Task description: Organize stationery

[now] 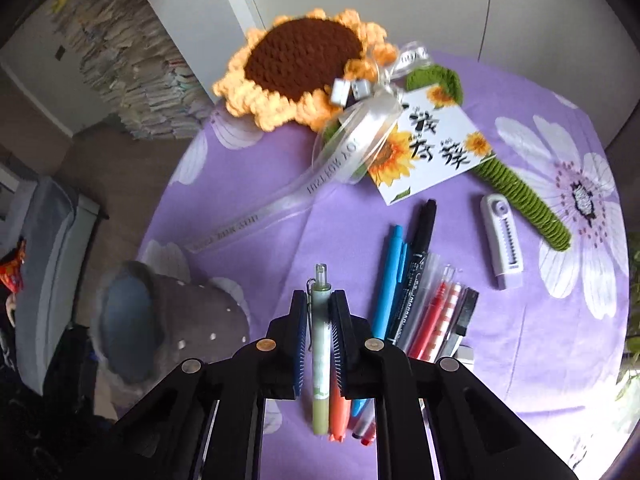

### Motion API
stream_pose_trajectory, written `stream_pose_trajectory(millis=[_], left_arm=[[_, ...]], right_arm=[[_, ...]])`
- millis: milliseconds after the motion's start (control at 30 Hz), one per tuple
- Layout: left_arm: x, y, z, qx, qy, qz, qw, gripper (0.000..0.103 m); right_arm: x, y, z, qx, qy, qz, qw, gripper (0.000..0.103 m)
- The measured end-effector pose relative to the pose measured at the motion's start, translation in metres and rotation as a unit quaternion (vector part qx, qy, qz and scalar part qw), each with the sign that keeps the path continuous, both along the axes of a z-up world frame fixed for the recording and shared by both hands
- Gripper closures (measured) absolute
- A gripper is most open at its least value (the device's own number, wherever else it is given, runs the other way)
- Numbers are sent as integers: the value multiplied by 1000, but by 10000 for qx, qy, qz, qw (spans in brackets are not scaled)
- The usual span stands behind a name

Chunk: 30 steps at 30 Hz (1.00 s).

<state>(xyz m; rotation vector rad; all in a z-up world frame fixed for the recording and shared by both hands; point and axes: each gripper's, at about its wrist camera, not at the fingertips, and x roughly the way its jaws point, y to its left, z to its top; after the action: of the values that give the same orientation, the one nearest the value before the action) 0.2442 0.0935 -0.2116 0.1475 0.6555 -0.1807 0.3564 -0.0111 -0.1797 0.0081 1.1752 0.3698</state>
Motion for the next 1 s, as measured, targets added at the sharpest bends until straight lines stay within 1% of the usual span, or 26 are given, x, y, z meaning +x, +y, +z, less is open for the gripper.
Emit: stream_pose_trajectory(millis=[133, 300, 367, 467, 567, 700, 800, 933, 1000], left_arm=[[0, 0, 0, 7, -3, -2, 10000, 34], [0, 0, 1, -21, 20, 11, 10000, 34], [0, 0, 1, -21, 20, 11, 10000, 34], [0, 0, 1, -31, 17, 9, 10000, 34], [1, 1, 0, -71, 29, 18, 10000, 34], [0, 0, 0, -52, 24, -2, 10000, 34], [1, -1, -1, -51, 9, -15, 10000, 35], [0, 1, -1, -81, -10, -16, 10000, 35], [-1, 1, -2, -88, -4, -18, 10000, 35]], right_arm=[[-26, -9, 41, 237, -609, 84, 9978, 92], [-57, -10, 83, 447, -1297, 255, 9902, 92], [-62, -17, 96, 567, -1434, 318, 9875, 92], [-69, -16, 116, 770, -1675, 424, 9819, 92], [-70, -9, 128, 963, -1853, 529, 9765, 92], [-68, 0, 127, 1115, -1890, 647, 9735, 92], [-67, 9, 121, 1030, -1918, 740, 9732, 92], [-68, 27, 95, 690, -1848, 1036, 9749, 92], [-67, 36, 78, 536, -1701, 1214, 9765, 92]])
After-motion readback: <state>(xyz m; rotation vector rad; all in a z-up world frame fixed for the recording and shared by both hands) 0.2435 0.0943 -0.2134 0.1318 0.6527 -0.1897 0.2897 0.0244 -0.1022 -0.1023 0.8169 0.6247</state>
